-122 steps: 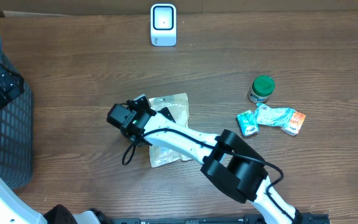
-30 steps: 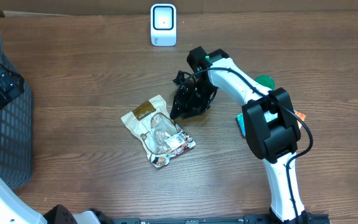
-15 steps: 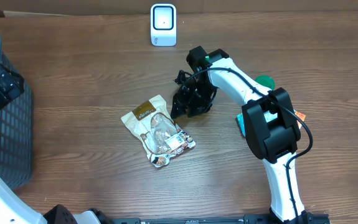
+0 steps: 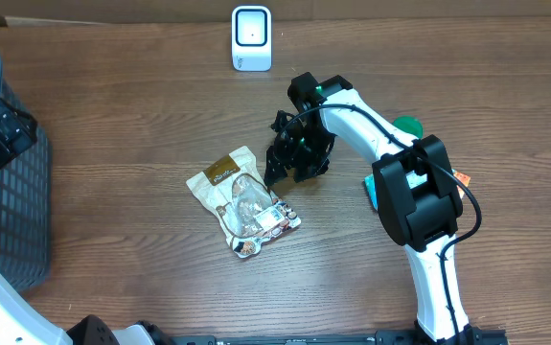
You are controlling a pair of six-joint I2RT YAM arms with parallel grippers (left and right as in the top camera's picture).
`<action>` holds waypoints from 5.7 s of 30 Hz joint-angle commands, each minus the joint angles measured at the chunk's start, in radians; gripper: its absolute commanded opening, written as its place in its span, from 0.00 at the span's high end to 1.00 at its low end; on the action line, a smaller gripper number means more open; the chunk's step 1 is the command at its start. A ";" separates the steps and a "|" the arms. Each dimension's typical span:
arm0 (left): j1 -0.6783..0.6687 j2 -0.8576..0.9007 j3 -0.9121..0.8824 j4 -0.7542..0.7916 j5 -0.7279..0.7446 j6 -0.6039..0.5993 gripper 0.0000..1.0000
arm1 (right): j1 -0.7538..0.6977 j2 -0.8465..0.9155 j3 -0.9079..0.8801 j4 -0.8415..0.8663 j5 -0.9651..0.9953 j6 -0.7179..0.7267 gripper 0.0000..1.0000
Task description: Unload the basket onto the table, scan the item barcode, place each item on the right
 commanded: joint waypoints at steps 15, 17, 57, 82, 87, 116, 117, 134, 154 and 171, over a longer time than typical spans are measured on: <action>0.003 0.002 0.009 0.004 -0.003 -0.010 0.00 | -0.001 -0.026 -0.002 0.011 0.007 -0.017 0.20; 0.003 0.002 0.009 0.005 -0.003 -0.010 0.00 | -0.001 -0.026 -0.002 0.014 0.007 -0.017 0.19; 0.003 0.002 0.009 0.005 -0.003 -0.010 0.01 | -0.001 -0.026 -0.002 0.031 0.007 -0.017 0.12; 0.003 0.002 0.009 0.005 -0.003 -0.010 0.00 | -0.004 -0.027 0.000 0.000 -0.021 0.022 0.00; 0.003 0.002 0.009 0.028 0.010 -0.034 0.00 | -0.030 -0.071 0.025 -0.012 -0.043 0.021 0.00; -0.850 0.008 -0.584 0.350 0.256 0.376 0.96 | -0.426 -0.740 0.037 -0.289 0.060 0.006 0.00; -0.901 0.008 -0.627 0.393 0.256 0.387 0.96 | -0.436 -0.740 0.037 -0.293 0.060 0.006 0.00; -1.384 0.066 -1.019 0.753 0.026 0.394 0.96 | -0.465 -0.740 0.037 -0.311 0.060 0.006 0.00; -1.357 0.294 -1.018 1.136 -0.389 0.491 0.96 | -0.465 -0.740 0.037 -0.328 0.071 0.006 0.00; -0.792 0.296 -0.667 0.932 -0.401 0.330 0.96 | -0.465 -0.740 0.036 -0.335 0.066 0.006 0.00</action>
